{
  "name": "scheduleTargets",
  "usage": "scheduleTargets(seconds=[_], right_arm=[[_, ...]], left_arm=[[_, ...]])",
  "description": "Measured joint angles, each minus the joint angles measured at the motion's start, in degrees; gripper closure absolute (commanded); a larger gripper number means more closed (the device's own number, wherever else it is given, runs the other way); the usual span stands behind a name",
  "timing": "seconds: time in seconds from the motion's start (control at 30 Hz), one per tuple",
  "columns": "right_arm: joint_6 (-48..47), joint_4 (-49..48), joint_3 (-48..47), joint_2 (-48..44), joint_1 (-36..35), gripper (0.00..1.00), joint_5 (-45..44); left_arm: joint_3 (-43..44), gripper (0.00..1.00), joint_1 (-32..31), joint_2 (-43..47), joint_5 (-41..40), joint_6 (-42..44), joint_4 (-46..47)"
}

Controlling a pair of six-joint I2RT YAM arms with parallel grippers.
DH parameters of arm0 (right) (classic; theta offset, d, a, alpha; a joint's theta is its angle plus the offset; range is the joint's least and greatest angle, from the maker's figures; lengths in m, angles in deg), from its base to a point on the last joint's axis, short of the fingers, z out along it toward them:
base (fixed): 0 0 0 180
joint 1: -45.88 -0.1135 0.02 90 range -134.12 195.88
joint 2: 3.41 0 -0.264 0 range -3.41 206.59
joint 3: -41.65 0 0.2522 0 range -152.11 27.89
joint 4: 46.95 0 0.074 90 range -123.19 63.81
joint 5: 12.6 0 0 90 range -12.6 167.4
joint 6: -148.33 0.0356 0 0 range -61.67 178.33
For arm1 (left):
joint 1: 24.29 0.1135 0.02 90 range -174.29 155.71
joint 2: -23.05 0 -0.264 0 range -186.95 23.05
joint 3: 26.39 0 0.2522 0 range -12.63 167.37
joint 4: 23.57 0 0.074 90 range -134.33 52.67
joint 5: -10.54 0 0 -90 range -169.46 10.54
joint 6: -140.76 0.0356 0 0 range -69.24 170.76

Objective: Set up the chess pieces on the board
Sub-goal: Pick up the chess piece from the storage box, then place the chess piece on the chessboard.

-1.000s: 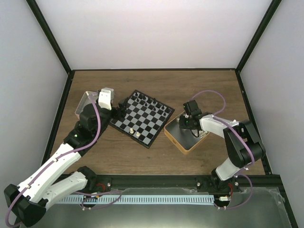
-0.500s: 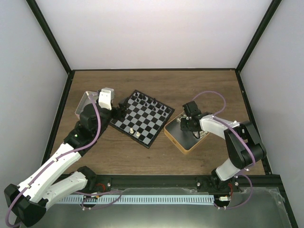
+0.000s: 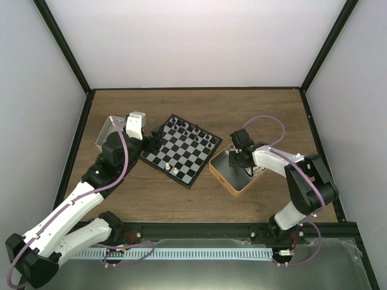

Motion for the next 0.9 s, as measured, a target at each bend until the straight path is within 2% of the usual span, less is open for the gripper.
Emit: scheduleTargets(seconds=[0.2, 0.43, 0.6, 0.7, 0.9], right_arm=[[0.0, -1.6, 2.5, -6.0, -0.2, 0.86, 0.5], [-0.1, -9.6, 6.4, -16.2, -0.3, 0.86, 4.1], [-1.2, -16.8, 9.6, -21.8, -0.4, 0.87, 11.9], [-2.3, -21.2, 10.6, -24.0, -0.5, 0.87, 18.5], [-4.7, -27.9, 10.9, -25.5, -1.5, 0.86, 30.4]], left_arm=[[0.0, 0.22, 0.0, -1.1, 1.3, -0.5, 0.0], [0.2, 0.19, 0.0, -3.8, 5.9, -2.2, 0.0], [3.2, 0.20, 0.0, -10.4, 17.6, -7.8, 0.0], [5.7, 0.27, 0.0, -16.3, 26.3, -13.9, 0.8], [6.5, 0.30, 0.1, -25.6, 38.4, -26.0, 4.3]])
